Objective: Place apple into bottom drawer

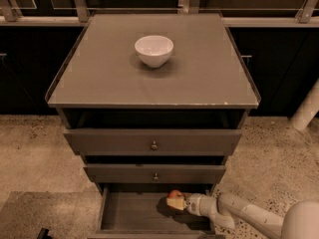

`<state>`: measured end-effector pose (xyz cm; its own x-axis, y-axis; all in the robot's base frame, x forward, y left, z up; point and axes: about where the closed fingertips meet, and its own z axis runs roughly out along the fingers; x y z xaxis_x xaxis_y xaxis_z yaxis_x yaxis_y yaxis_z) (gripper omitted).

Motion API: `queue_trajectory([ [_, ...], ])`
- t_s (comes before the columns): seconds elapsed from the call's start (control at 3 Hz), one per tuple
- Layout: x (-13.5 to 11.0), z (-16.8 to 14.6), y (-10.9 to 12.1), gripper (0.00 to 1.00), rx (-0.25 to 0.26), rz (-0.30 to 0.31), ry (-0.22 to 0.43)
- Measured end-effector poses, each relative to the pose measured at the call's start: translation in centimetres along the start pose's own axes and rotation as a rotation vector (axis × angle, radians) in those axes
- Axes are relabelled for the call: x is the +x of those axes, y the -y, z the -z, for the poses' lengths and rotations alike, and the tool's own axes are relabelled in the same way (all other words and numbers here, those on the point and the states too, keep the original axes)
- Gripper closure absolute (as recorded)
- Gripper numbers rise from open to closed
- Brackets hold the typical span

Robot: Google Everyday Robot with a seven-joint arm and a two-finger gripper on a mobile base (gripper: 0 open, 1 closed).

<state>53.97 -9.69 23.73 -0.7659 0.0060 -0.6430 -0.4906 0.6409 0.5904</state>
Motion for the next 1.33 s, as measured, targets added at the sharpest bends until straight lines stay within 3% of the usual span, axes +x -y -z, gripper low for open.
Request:
queue_trajectory([
  [0.67, 2.1, -1.5, 3.0, 1.0, 0.079, -0.059, -0.008],
  [1.0, 3.6, -1.9, 4.6, 0.81, 0.094, -0.113, -0.034],
  [1.33, 3.7, -1.8, 4.7, 0.57, 0.095, -0.114, -0.035],
])
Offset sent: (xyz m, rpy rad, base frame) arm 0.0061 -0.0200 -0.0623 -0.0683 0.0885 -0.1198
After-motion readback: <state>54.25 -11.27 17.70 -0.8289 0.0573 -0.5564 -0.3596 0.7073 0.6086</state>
